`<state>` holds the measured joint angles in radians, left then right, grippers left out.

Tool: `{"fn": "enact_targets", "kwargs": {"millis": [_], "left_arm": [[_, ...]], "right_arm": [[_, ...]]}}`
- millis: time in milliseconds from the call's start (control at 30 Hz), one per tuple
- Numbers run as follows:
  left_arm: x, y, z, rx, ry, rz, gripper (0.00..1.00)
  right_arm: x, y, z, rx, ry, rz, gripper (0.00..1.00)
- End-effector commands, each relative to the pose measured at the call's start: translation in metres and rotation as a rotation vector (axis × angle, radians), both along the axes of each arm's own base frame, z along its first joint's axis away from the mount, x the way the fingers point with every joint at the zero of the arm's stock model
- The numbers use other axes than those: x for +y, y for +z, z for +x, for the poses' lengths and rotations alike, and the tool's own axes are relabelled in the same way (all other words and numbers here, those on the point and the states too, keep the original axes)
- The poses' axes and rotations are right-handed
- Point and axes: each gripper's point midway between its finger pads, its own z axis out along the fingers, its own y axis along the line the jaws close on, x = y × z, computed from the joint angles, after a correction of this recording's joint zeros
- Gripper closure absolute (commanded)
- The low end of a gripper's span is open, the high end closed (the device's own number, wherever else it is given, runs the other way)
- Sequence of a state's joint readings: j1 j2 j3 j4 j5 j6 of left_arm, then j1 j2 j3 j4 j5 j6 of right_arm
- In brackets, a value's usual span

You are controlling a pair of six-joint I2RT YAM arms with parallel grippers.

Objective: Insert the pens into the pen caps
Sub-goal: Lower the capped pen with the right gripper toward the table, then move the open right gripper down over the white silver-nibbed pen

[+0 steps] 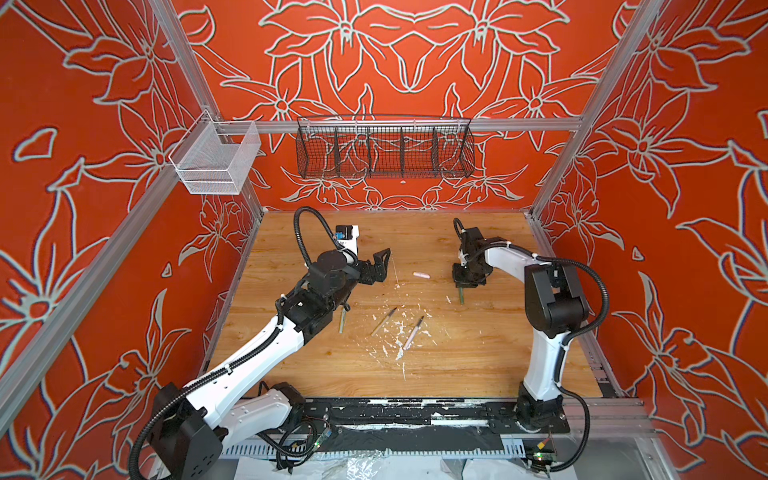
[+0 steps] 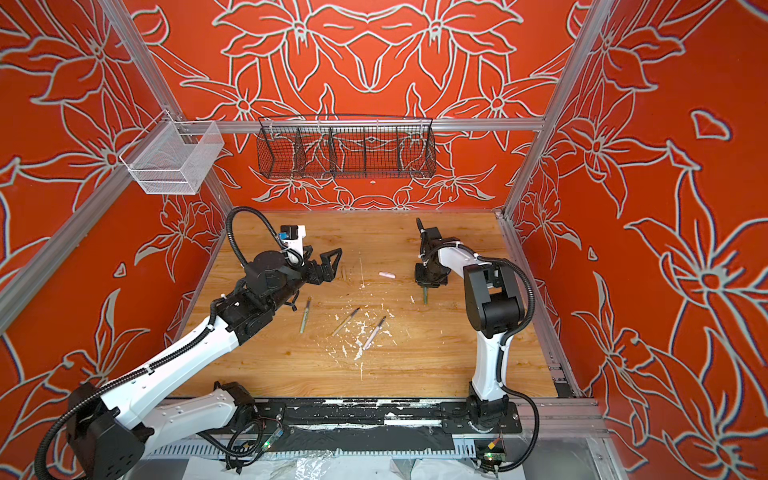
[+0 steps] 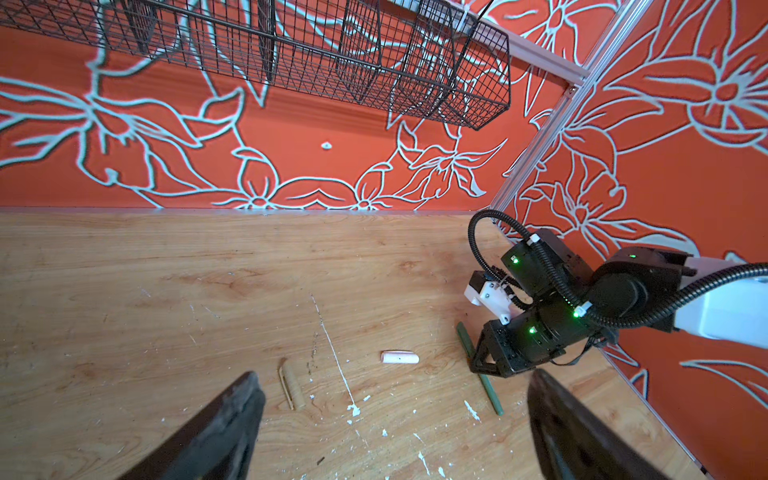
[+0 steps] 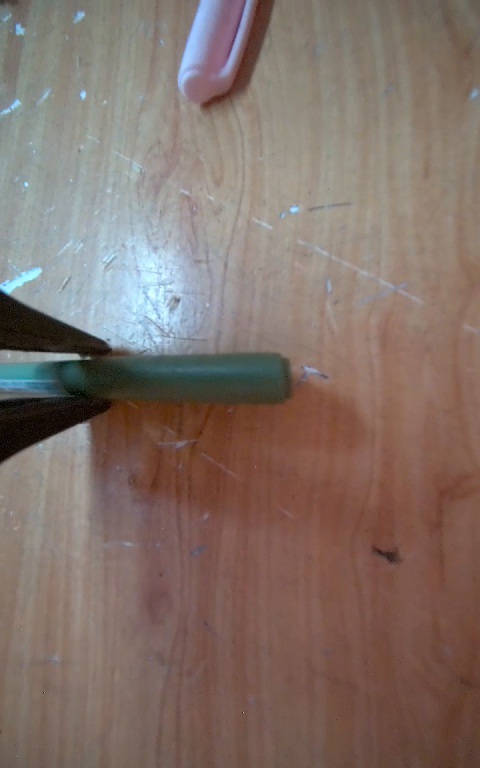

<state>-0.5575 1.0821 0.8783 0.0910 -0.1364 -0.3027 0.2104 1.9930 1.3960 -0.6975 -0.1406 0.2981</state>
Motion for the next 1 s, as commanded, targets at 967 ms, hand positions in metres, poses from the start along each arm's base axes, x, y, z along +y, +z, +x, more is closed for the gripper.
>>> {"fn": "enact_targets", "kwargs": {"millis": [967], "left_arm": [[0.036,0.004,0.009,-0.027,0.210,0.027,0.02]], "right_arm": [[0.117,0.065,-0.112,-0.290,-0.159,0.101,0.62]]}}
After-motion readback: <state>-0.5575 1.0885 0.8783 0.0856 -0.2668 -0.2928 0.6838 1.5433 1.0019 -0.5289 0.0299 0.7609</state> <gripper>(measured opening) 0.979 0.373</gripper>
